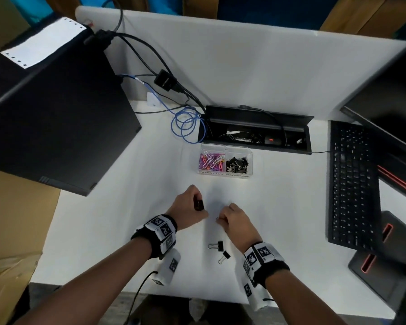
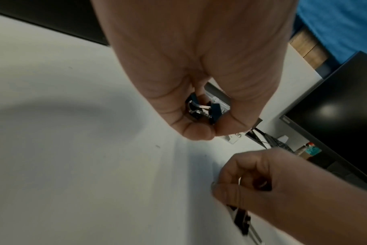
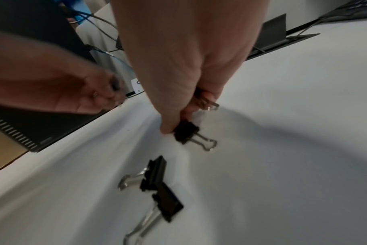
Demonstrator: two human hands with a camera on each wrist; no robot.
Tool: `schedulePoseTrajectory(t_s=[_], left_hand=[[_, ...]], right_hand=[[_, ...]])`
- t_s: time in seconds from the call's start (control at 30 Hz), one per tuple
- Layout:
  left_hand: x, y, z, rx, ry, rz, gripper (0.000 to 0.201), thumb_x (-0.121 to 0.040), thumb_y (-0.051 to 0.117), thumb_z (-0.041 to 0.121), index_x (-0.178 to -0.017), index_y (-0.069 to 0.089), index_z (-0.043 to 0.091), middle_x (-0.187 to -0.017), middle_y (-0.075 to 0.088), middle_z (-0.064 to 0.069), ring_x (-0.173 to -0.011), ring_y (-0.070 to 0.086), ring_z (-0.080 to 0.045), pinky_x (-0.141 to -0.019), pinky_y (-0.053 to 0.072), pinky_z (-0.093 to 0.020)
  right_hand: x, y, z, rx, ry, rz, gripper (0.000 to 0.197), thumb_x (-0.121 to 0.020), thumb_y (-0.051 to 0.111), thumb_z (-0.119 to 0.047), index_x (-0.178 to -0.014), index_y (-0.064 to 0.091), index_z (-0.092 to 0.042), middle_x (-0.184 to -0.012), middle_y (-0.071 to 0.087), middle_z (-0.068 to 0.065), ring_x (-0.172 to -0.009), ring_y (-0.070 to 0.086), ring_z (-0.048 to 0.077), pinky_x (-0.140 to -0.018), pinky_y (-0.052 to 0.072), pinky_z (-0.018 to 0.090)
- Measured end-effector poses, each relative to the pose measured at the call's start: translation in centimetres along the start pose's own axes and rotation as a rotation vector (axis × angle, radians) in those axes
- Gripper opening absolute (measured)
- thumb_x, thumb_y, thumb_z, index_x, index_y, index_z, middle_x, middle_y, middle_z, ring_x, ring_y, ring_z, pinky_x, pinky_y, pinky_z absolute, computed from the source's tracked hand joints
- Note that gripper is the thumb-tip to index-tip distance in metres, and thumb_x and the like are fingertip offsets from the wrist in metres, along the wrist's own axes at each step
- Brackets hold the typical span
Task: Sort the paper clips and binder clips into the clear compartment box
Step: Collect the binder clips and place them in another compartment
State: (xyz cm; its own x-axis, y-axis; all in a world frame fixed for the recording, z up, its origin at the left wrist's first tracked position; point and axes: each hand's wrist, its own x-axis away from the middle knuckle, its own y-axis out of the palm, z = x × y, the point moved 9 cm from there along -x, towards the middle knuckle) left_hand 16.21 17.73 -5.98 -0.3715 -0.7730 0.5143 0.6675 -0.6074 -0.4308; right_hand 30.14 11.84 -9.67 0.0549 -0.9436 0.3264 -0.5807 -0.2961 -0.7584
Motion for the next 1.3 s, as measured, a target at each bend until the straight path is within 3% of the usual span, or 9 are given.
schedulePoseTrajectory(t_s=[0.13,0.27,0.47,0.63,0.8,0.93,1.0,1.13,1.3], left_hand=[[-1.2,0.6,1.1,0.007,-0.011,-0.026,0.023,-0.076,0.064,0.014,-0.092,0.048,0.016,-0.084,0.059,0.001,-0.072,0.054,-0.014,-0.060,0.043,-0.023],[-2.9,1.3,3.0,0.039,-0.034,-0.067,0.019,-0.079,0.060,0.017,-0.096,0.050,0.016,-0.086,0.062,-0.005,-0.073,0.058,-0.020,-0.070,0.053,-0.038],[-6.6,1.5,9.5,0.078,0.009,0.006,0.023,-0.079,0.059,0.016,-0.101,0.053,0.012,-0.087,0.065,-0.004,-0.079,0.062,-0.021,-0.063,0.048,-0.026],[-8.2,1.8,12.8,0.001,0.036,0.029,0.036,-0.083,0.061,0.018,-0.118,0.054,0.012,-0.106,0.064,-0.003,-0.088,0.056,-0.015,-0.064,0.038,-0.020],[-7.9,1.5,13.2,-0.080,0.092,0.012,0.041,-0.090,0.047,0.009,-0.131,0.046,0.013,-0.121,0.061,-0.012,-0.099,0.059,-0.022,-0.078,0.047,-0.029],[-6.6,0.9,12.6,-0.134,0.193,0.053,0.039,-0.086,0.046,0.001,-0.123,0.055,0.010,-0.119,0.064,-0.008,-0.109,0.059,-0.021,-0.088,0.045,-0.025],[-5.4,0.9,11.6,-0.146,0.223,0.060,0.031,-0.083,0.049,0.002,-0.111,0.061,0.010,-0.108,0.067,-0.005,-0.097,0.062,-0.018,-0.086,0.051,-0.029],[-1.8,4.3,7.6,-0.351,0.236,-0.211,0.018,-0.085,0.056,0.012,-0.101,0.065,0.016,-0.101,0.067,0.000,-0.077,0.060,-0.011,-0.075,0.054,-0.026],[2.4,9.6,1.1,-0.591,0.227,-0.524,0.050,-0.071,0.079,0.027,-0.116,0.058,0.025,-0.121,0.051,0.002,-0.099,0.054,-0.017,-0.088,0.046,-0.031]], right_hand=[[0.2,0.6,0.5,0.004,0.021,-0.035,0.012,-0.098,0.047,-0.012,-0.096,0.058,-0.006,-0.102,0.048,0.008,-0.089,0.052,0.024,-0.082,0.043,0.025],[-0.9,-3.2,1.3,-0.307,0.192,0.092,0.008,-0.100,0.046,-0.014,-0.093,0.049,-0.010,-0.086,0.055,0.004,-0.066,0.049,0.011,-0.056,0.042,0.011],[-4.5,-10.5,3.2,-0.682,0.386,0.347,0.005,-0.098,0.049,-0.015,-0.102,0.051,-0.015,-0.085,0.063,0.005,-0.061,0.056,0.014,-0.045,0.045,0.018],[-7.1,-12.9,4.6,-0.723,0.532,0.407,0.020,-0.094,0.055,-0.029,-0.106,0.059,-0.014,-0.104,0.069,0.011,-0.091,0.067,0.025,-0.078,0.055,0.035],[-7.4,-13.0,3.5,-0.662,0.508,0.327,0.037,-0.096,0.045,-0.023,-0.129,0.055,-0.010,-0.114,0.064,0.007,-0.103,0.061,0.023,-0.081,0.047,0.029],[-6.3,-13.4,2.5,-0.554,0.392,0.366,0.029,-0.091,0.047,-0.008,-0.116,0.063,-0.010,-0.104,0.066,0.002,-0.094,0.060,0.018,-0.078,0.044,0.023],[-5.3,-13.5,1.8,-0.411,0.296,0.386,0.026,-0.087,0.051,-0.003,-0.106,0.067,-0.011,-0.099,0.067,-0.001,-0.090,0.060,0.014,-0.077,0.042,0.017],[-3.1,-9.1,0.6,-0.215,0.103,-0.009,0.023,-0.080,0.070,-0.007,-0.099,0.068,-0.020,-0.090,0.067,-0.008,-0.080,0.064,0.007,-0.070,0.052,0.013],[0.9,-2.4,1.6,-0.080,0.036,-0.393,0.040,-0.065,0.086,-0.017,-0.099,0.067,-0.025,-0.090,0.056,-0.007,-0.077,0.053,0.006,-0.063,0.038,0.013]])
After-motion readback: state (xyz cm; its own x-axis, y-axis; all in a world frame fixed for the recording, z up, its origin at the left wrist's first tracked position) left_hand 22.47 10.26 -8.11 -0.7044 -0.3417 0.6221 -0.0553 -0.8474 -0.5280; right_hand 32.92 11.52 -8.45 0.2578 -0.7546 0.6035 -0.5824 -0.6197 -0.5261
